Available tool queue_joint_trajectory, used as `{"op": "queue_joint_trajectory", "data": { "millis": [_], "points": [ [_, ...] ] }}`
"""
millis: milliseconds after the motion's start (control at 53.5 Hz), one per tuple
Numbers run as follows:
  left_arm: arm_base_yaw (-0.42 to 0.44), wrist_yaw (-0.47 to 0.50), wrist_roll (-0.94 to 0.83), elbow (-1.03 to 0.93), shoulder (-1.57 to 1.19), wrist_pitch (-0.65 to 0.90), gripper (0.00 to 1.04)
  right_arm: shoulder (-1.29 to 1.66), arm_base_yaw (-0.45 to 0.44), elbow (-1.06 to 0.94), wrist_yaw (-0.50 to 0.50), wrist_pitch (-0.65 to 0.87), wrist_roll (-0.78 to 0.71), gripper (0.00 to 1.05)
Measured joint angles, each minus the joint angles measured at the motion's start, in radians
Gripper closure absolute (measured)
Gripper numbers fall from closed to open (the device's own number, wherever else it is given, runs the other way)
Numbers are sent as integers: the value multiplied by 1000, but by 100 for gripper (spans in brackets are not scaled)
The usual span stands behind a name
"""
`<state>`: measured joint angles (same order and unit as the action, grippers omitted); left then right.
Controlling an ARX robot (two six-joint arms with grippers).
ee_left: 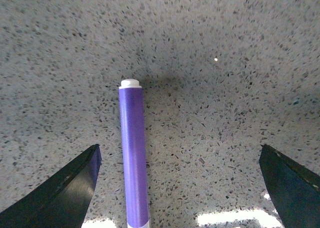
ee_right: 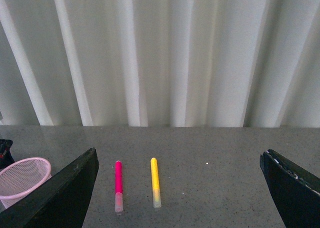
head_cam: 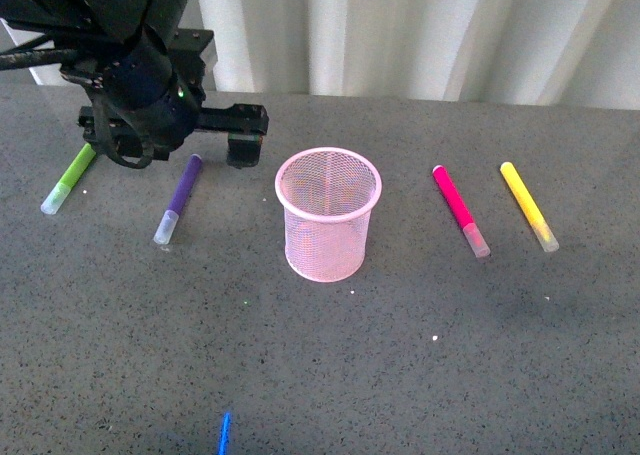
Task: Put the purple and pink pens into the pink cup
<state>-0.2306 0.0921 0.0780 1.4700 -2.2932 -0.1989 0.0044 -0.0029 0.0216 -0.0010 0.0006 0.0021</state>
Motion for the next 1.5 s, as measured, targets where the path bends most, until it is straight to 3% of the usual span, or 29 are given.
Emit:
{"op": "queue_joint_trajectory", "data": {
  "millis": [748, 1178, 1496],
  "points": [
    [29, -26, -135, 164, -155, -29, 7, 0, 0, 0, 0, 0, 0, 7],
    [26, -13, -165, 151, -160, -3, 91, 0, 0, 0, 0, 0, 0, 7],
    [27, -6, -178, 134, -149, 21, 92, 0, 0, 0, 0, 0, 0, 7]
  ]
}}
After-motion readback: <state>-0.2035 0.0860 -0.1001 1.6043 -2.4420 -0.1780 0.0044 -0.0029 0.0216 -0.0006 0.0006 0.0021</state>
